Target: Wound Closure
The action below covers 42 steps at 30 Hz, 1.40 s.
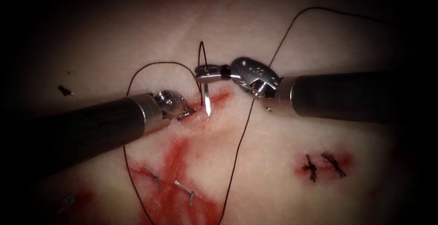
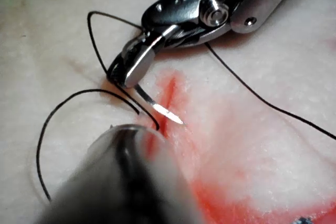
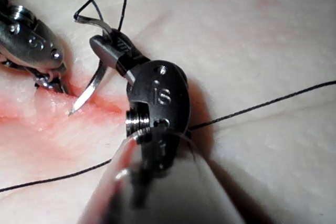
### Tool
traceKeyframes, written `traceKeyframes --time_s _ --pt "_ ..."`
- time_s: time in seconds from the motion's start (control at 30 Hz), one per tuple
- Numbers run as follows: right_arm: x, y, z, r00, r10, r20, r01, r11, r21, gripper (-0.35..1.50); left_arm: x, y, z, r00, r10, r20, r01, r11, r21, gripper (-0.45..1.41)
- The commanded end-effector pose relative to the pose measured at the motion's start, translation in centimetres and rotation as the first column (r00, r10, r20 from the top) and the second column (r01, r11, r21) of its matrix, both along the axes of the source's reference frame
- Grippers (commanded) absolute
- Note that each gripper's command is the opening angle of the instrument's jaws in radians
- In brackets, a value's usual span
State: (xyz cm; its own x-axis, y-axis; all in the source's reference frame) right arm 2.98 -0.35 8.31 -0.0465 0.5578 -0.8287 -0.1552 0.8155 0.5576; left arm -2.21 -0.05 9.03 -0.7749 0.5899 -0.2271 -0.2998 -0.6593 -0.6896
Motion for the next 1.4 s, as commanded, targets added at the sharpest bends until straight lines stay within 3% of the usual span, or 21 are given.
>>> traceKeyframes --time_s 0.03,0.13,0.4,0.53,0.67,1.13,1.4 --pt "0.1 0.01 0.06 1.0 0.003 -0.001 -0.003 1.0 -0.007 -0.35 -0.05 0.04 0.06 1.0 0.004 0.005 -0.004 1.0 0.002 0.31" --pt "0.14 0.04 0.08 1.0 0.001 -0.003 -0.001 1.0 -0.008 -0.35 -0.04 0.07 0.03 1.0 0.002 0.003 -0.002 1.0 -0.01 0.41" --pt "0.19 -0.05 0.21 1.0 -0.021 -0.001 0.021 0.999 -0.038 -0.35 -0.06 -0.01 0.01 1.0 0.01 0.007 -0.009 1.0 -0.012 0.34" --pt "0.18 0.03 0.17 1.0 -0.024 0.0 0.024 0.999 -0.031 -0.35 -0.07 -0.04 0.03 1.0 0.011 0.007 -0.011 1.0 -0.014 0.34" --pt "0.18 -0.12 0.22 0.997 -0.061 0.042 0.063 0.997 -0.039 -0.35 -0.06 -0.02 0.01 1.0 0.014 0.009 -0.014 1.0 -0.013 0.39" --pt "0.21 -0.25 0.21 0.99 -0.127 0.061 0.114 0.977 0.179 -0.35 -0.06 0.03 -0.03 1.0 0.011 0.009 -0.011 1.0 -0.016 0.39" --pt "0.17 -0.24 0.2 0.981 -0.165 0.106 0.145 0.973 0.179 -0.35 -0.05 0.01 -0.02 1.0 0.013 0.009 -0.012 1.0 -0.017 0.36"
